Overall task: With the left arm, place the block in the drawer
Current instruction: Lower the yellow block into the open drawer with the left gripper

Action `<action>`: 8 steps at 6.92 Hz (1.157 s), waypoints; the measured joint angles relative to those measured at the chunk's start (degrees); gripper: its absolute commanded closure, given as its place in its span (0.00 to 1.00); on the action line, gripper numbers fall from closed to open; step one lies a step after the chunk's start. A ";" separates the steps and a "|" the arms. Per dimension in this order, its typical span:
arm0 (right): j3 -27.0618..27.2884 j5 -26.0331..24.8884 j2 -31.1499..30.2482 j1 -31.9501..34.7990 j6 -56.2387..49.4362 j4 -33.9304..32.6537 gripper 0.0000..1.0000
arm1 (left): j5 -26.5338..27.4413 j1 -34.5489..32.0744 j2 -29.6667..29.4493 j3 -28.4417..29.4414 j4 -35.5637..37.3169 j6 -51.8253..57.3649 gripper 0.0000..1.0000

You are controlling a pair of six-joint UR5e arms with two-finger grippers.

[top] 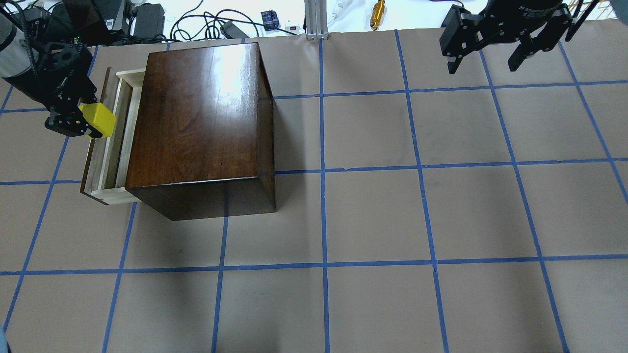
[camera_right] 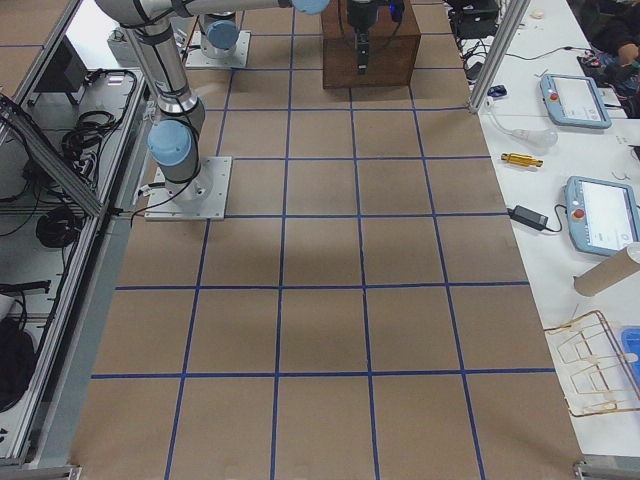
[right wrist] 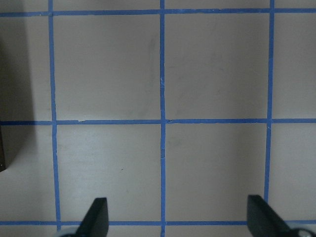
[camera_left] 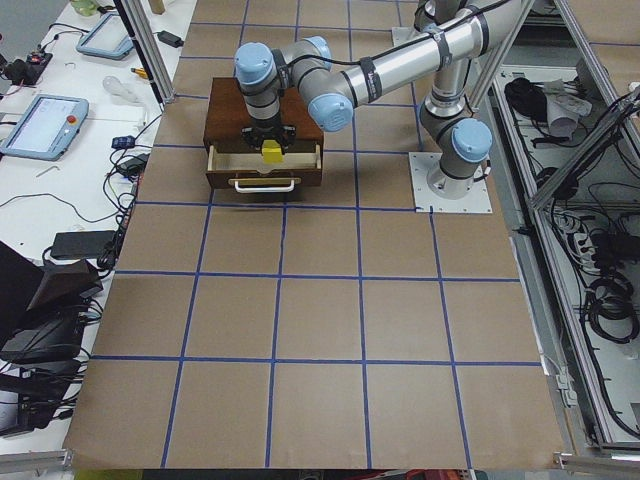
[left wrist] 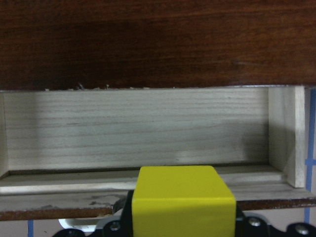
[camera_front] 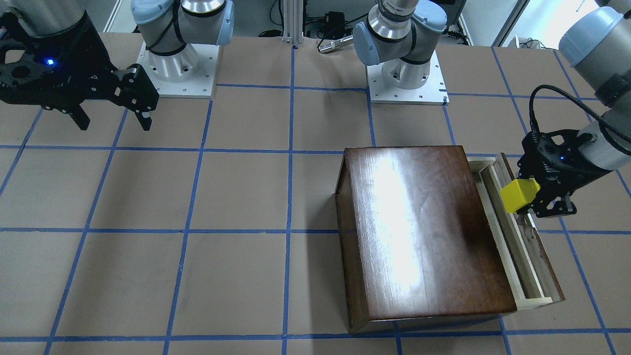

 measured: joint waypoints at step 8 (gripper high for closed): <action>0.00 -0.03 0.02 0.03 -0.01 0.00 0.00 | 0.03 -2.26 -3.75 -0.80 3.01 -1.70 0.85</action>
